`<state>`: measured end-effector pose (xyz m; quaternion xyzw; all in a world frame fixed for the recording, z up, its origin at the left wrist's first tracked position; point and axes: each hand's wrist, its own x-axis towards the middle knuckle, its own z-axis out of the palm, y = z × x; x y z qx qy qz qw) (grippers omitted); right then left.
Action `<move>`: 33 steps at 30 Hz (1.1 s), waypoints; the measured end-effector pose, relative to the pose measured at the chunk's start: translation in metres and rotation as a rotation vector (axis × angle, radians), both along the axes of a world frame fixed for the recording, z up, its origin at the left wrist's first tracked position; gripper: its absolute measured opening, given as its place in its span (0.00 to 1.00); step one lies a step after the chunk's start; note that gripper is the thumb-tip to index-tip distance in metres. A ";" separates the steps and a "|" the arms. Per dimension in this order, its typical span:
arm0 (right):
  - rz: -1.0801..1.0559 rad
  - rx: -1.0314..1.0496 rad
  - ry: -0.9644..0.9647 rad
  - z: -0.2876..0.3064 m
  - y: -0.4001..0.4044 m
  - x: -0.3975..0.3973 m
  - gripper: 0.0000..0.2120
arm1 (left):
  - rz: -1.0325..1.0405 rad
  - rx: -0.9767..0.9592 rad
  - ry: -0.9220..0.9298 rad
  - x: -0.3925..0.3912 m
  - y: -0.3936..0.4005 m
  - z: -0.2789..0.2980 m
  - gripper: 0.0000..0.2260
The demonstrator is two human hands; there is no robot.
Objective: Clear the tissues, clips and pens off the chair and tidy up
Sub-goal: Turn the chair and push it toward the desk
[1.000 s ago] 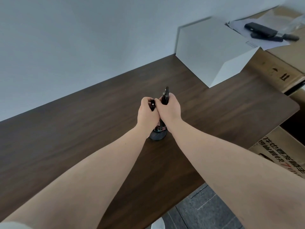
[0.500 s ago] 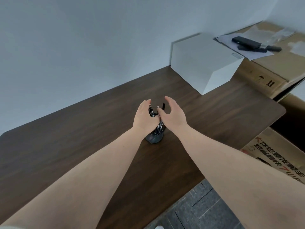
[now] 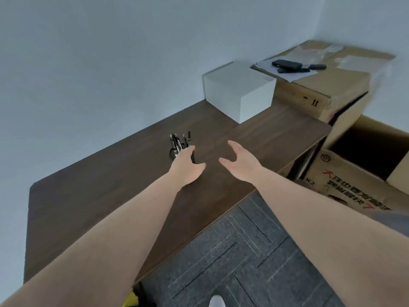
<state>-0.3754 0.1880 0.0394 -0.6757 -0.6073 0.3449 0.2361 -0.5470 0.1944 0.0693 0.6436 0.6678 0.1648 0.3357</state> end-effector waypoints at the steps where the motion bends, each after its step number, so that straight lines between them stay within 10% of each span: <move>1: -0.001 -0.007 -0.004 -0.002 -0.018 0.013 0.33 | -0.014 -0.016 0.012 0.010 -0.015 -0.002 0.30; 33: -0.802 -0.588 -0.339 -0.114 -0.630 0.409 0.52 | -1.211 -0.008 0.462 0.457 -0.428 -0.100 0.40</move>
